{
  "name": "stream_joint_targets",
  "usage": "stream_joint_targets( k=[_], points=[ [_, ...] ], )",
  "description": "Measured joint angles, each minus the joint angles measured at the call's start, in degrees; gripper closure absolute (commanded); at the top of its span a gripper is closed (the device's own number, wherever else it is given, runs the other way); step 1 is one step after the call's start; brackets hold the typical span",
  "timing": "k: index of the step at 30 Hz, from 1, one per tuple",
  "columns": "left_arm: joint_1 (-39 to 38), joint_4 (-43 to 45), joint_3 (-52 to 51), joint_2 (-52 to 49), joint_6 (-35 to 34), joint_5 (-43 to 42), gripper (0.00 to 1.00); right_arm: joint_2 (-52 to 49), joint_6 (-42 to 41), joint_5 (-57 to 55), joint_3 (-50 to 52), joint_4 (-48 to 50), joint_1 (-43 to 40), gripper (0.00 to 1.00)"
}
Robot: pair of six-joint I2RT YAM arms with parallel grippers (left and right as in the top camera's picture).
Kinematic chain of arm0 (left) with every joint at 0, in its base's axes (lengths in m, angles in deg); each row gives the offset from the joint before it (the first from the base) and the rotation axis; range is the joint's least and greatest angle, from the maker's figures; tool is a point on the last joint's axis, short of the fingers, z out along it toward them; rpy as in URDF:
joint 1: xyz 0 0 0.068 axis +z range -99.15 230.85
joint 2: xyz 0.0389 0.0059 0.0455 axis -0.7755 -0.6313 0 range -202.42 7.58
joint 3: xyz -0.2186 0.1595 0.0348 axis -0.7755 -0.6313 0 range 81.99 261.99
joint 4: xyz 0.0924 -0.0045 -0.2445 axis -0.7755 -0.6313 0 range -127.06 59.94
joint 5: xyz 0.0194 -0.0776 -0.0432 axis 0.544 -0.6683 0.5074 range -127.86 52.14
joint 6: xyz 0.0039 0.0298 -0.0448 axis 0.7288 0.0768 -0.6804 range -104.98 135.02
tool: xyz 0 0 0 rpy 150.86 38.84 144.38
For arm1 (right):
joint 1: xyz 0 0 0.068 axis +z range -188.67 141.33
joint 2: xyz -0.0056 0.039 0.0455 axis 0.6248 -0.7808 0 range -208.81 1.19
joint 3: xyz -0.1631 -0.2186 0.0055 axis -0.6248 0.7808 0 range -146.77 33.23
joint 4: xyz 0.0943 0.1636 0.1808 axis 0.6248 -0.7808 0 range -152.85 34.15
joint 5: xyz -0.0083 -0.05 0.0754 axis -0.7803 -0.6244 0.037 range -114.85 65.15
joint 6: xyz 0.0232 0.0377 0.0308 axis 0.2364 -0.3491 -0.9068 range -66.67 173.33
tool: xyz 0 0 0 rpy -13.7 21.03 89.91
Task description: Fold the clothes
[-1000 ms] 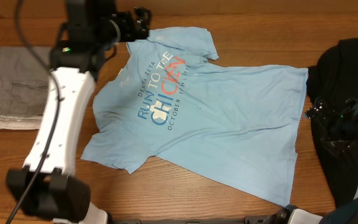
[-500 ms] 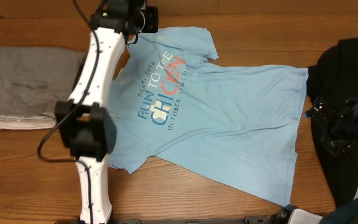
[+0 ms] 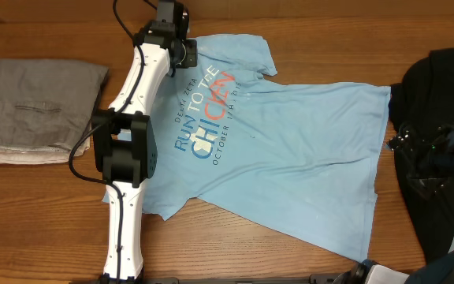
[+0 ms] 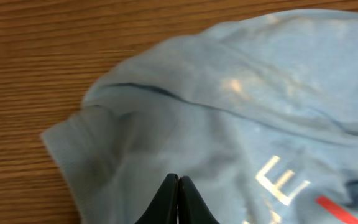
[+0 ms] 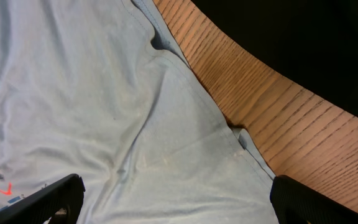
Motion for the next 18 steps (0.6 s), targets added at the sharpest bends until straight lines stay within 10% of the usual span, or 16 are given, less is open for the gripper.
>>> stream_joint_targets(
  k=[18],
  points=[
    [0.0,-20.0,2.6,-3.5,-2.4,8.4,0.96,0.0,0.0,0.0,0.0,0.0,0.0,0.00]
  ],
)
